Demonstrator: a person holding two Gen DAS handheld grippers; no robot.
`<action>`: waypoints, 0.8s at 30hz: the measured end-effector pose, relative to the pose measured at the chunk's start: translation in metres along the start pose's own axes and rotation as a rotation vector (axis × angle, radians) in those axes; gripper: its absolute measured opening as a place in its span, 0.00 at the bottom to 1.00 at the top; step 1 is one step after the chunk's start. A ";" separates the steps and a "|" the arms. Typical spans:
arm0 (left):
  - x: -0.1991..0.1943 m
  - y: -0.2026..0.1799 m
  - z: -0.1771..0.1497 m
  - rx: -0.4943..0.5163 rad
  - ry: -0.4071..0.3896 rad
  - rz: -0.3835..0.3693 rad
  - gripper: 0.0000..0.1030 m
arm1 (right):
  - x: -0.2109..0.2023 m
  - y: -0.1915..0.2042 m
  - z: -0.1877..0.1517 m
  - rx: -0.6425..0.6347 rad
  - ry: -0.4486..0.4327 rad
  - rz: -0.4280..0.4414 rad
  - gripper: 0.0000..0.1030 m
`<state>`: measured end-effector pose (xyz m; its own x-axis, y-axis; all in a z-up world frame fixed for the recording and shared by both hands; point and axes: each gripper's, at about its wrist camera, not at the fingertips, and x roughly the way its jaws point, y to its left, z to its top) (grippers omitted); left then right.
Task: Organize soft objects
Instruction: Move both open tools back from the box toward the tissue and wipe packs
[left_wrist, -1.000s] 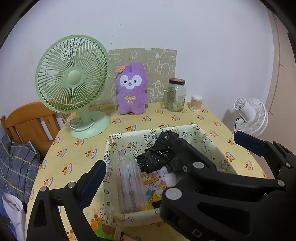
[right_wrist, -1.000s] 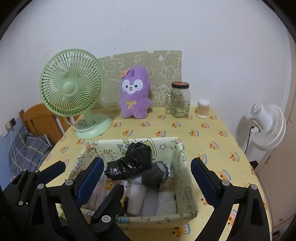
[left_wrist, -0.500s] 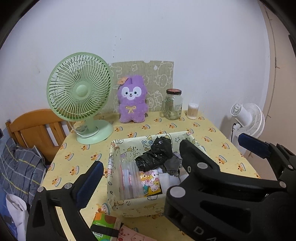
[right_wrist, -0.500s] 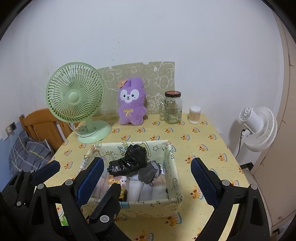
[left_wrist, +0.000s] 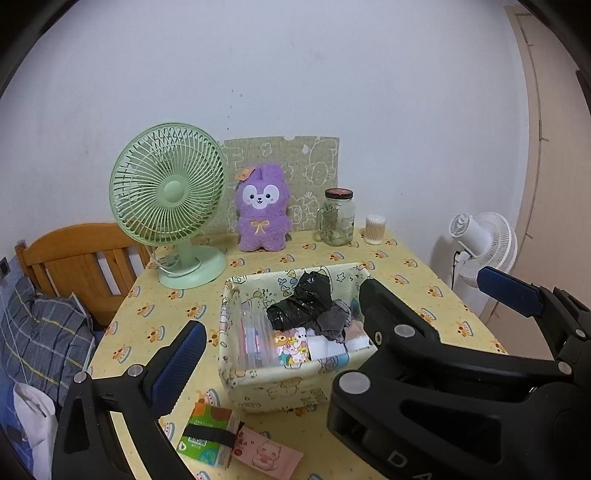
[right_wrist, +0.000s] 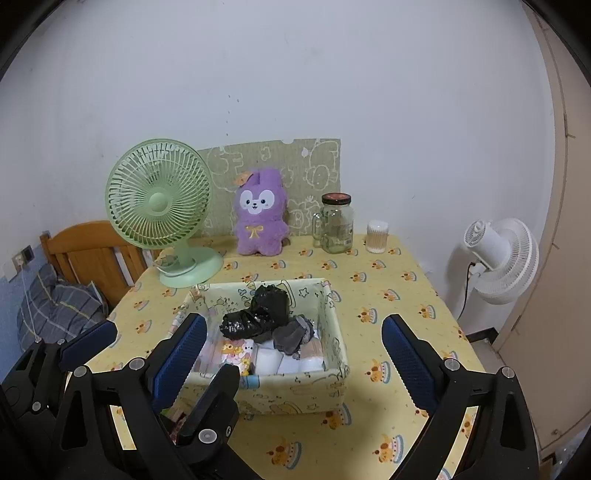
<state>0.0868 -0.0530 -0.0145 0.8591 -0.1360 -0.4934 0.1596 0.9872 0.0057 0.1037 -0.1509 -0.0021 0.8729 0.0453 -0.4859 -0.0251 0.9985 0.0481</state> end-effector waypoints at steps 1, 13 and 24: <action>-0.003 0.000 -0.001 0.001 -0.003 0.000 0.99 | -0.003 0.000 -0.001 0.001 -0.001 -0.001 0.95; -0.029 0.002 -0.019 -0.006 -0.022 -0.004 0.99 | -0.032 0.009 -0.018 -0.008 -0.016 -0.007 0.95; -0.044 0.004 -0.037 -0.010 -0.030 -0.001 0.99 | -0.049 0.014 -0.035 -0.017 -0.019 -0.007 0.95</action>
<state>0.0320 -0.0398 -0.0251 0.8734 -0.1397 -0.4666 0.1561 0.9877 -0.0035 0.0435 -0.1380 -0.0086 0.8823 0.0375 -0.4692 -0.0265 0.9992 0.0300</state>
